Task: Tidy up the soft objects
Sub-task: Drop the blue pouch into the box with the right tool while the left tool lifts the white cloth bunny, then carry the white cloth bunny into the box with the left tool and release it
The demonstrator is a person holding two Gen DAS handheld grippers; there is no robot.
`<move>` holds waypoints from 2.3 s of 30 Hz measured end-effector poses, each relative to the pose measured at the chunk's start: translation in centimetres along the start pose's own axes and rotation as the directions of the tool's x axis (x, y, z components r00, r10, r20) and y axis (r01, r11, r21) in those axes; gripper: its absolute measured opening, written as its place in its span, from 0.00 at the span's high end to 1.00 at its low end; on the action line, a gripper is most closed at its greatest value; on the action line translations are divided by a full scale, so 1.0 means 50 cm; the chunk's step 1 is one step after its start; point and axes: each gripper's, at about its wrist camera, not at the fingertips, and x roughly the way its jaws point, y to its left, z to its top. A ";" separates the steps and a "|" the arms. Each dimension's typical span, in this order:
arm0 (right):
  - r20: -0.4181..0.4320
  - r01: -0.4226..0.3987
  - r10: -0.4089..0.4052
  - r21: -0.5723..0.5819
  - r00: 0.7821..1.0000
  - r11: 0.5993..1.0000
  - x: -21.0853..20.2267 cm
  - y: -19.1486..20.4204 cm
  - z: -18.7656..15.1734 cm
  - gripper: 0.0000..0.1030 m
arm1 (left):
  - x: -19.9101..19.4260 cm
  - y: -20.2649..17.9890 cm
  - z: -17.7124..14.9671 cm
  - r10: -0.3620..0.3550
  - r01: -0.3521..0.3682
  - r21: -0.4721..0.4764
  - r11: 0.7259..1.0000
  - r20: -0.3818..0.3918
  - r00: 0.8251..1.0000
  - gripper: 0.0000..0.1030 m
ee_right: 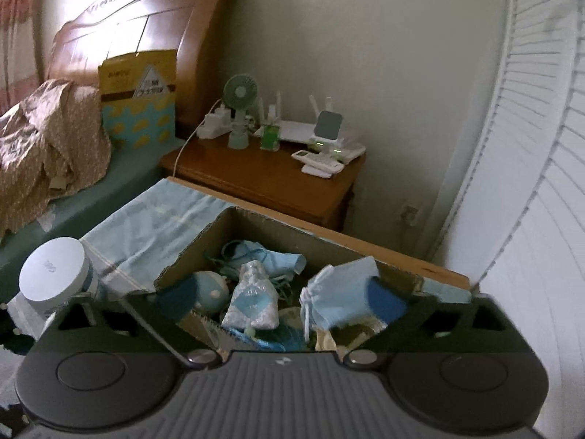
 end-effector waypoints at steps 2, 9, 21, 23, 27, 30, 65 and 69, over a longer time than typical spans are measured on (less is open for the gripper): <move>-0.005 0.004 -0.004 0.021 1.000 1.000 -0.018 -0.001 -0.010 0.00 | -0.002 -0.002 0.008 0.001 -0.001 0.005 1.000 0.002 1.000 0.51; -0.038 0.068 -0.064 0.100 0.997 0.993 -0.070 0.009 -0.072 0.00 | 0.001 -0.004 0.034 0.002 -0.002 -0.007 1.000 -0.004 1.000 0.51; -0.111 0.172 -0.153 0.186 0.982 0.967 -0.154 0.057 -0.215 0.00 | 0.038 -0.010 0.118 -0.020 0.021 -0.019 1.000 0.016 1.000 0.51; -0.121 0.177 -0.157 0.178 0.980 0.968 -0.162 0.063 -0.225 0.00 | 0.051 -0.007 0.139 -0.031 0.031 -0.020 0.999 0.023 0.999 0.50; -0.119 0.195 -0.176 0.171 0.977 0.966 -0.178 0.062 -0.234 0.00 | 0.084 0.000 0.191 -0.045 0.046 -0.009 0.999 0.041 0.998 0.50; -0.106 0.198 -0.181 0.186 0.978 0.962 -0.189 0.053 -0.236 0.00 | 0.114 0.007 0.227 -0.044 0.044 0.005 0.999 0.051 0.998 0.50; -0.171 0.295 -0.254 0.288 0.952 0.911 -0.207 0.010 -0.206 0.00 | 0.042 0.020 0.156 0.166 -0.159 -0.095 0.983 0.067 0.984 0.02; -0.225 0.318 -0.254 0.327 0.941 0.890 -0.202 0.007 -0.211 0.00 | 0.013 -0.006 0.104 0.198 -0.196 -0.137 0.971 -0.003 0.980 0.02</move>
